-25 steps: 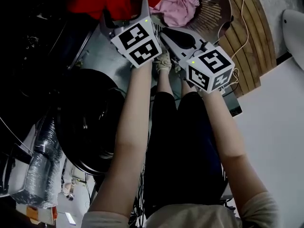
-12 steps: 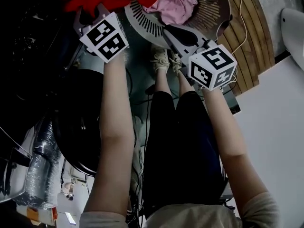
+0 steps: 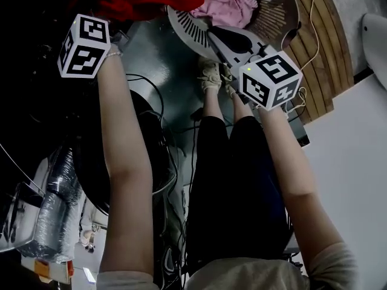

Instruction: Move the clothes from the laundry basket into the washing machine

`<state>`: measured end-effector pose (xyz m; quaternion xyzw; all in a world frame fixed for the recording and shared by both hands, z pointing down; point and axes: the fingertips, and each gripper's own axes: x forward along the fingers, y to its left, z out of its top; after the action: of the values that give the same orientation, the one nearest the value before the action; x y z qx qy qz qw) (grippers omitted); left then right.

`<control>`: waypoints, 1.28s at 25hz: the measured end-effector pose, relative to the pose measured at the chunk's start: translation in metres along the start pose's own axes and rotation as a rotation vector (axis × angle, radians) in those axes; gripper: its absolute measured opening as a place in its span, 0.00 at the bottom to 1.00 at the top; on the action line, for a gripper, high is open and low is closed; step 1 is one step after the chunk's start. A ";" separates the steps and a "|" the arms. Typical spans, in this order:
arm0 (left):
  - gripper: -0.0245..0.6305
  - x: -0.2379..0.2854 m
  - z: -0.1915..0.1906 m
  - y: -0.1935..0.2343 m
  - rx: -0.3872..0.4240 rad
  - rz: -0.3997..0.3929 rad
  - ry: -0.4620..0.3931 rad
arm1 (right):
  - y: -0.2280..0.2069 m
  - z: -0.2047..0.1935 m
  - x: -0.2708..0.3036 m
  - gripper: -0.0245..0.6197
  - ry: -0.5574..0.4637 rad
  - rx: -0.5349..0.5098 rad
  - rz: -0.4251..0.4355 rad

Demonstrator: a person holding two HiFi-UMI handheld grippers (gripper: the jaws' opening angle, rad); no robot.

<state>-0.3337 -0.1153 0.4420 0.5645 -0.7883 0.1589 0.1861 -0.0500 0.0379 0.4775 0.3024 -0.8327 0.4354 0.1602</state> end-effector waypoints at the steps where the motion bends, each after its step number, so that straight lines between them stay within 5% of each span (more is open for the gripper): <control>1: 0.31 0.003 -0.012 0.000 -0.092 -0.026 0.036 | 0.000 -0.001 0.001 0.10 0.002 0.002 0.001; 4: 0.46 -0.007 -0.043 0.009 -0.278 -0.015 0.111 | 0.001 -0.005 0.001 0.10 0.010 0.010 0.005; 12: 0.49 -0.077 -0.096 0.001 -0.366 -0.020 0.202 | 0.003 -0.014 -0.006 0.10 0.009 0.036 0.009; 18: 0.59 -0.094 -0.161 -0.053 -0.460 -0.162 0.374 | 0.004 -0.018 -0.005 0.10 0.012 0.036 0.007; 22: 0.64 -0.062 -0.176 -0.094 -0.508 -0.323 0.395 | 0.000 -0.019 -0.002 0.10 0.008 0.035 0.011; 28: 0.66 -0.022 -0.186 -0.082 -0.511 -0.216 0.403 | -0.010 -0.026 0.001 0.10 0.014 0.043 0.007; 32: 0.66 -0.016 -0.190 -0.078 -0.490 -0.219 0.391 | -0.014 -0.029 0.002 0.10 0.015 0.048 0.002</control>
<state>-0.2335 -0.0392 0.6047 0.5431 -0.6872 0.0490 0.4800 -0.0421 0.0547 0.5038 0.3020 -0.8212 0.4575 0.1587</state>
